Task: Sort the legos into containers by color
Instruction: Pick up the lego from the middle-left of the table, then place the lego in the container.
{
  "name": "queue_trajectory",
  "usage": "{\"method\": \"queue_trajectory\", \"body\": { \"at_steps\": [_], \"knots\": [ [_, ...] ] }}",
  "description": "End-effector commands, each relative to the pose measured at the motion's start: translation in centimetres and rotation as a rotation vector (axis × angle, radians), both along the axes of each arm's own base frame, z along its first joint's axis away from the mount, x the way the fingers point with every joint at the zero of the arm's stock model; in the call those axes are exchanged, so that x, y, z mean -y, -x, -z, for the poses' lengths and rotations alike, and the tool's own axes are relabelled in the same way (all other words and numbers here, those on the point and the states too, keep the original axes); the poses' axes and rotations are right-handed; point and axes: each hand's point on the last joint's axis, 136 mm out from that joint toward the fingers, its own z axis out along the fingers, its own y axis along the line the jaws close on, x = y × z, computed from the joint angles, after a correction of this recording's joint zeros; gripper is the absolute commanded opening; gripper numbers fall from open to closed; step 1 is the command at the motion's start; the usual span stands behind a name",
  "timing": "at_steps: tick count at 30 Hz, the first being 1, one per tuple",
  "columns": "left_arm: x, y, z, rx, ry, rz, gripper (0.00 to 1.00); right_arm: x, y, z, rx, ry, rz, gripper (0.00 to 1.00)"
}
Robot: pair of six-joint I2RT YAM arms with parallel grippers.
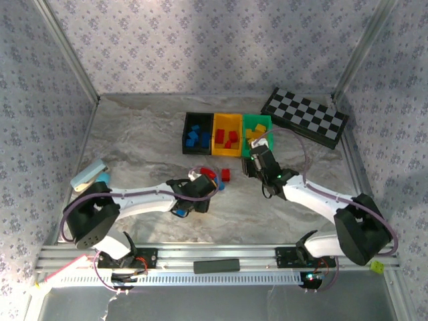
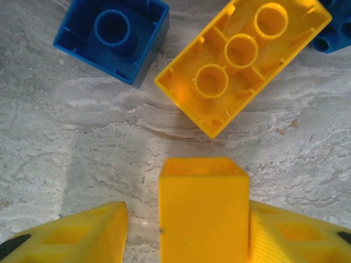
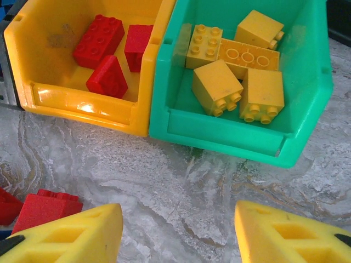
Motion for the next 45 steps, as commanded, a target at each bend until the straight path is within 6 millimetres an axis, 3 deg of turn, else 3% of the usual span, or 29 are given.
{"method": "queue_trajectory", "body": {
  "at_steps": [1, 3, 11, 22, 33, 37, 45],
  "knots": [
    [1.0, -0.2, -0.4, 0.005, 0.012, 0.012, 0.44, 1.0, 0.1, -0.5, 0.02, -0.006, 0.041, 0.58],
    [1.1, -0.3, -0.4, 0.004, 0.009, 0.009, 0.35, 1.2, 0.1, -0.6, 0.025, -0.011, 0.047, 0.58],
    [2.1, -0.9, -2.0, 0.036, 0.018, 0.026, 0.27, 1.6, 0.2, -0.6, 0.028, -0.031, 0.061, 0.58],
    [4.0, -4.2, -9.8, 0.281, 0.09, 0.06, 0.18, 3.0, 0.1, -0.6, 0.024, -0.062, 0.105, 0.58],
    [10.7, -8.6, -14.4, 0.387, 0.122, 0.143, 0.17, 4.5, 0.1, -0.9, 0.032, -0.086, 0.145, 0.58],
    [13.6, -10.8, -15.7, 0.386, 0.146, 0.159, 0.18, 6.4, 0.4, -1.3, 0.051, -0.074, 0.194, 0.58],
    [18.9, -15.7, -15.9, 0.329, 0.235, 0.2, 0.21, 10.2, 0.1, -1.0, 0.056, -0.138, 0.301, 0.58]
  ]
}}
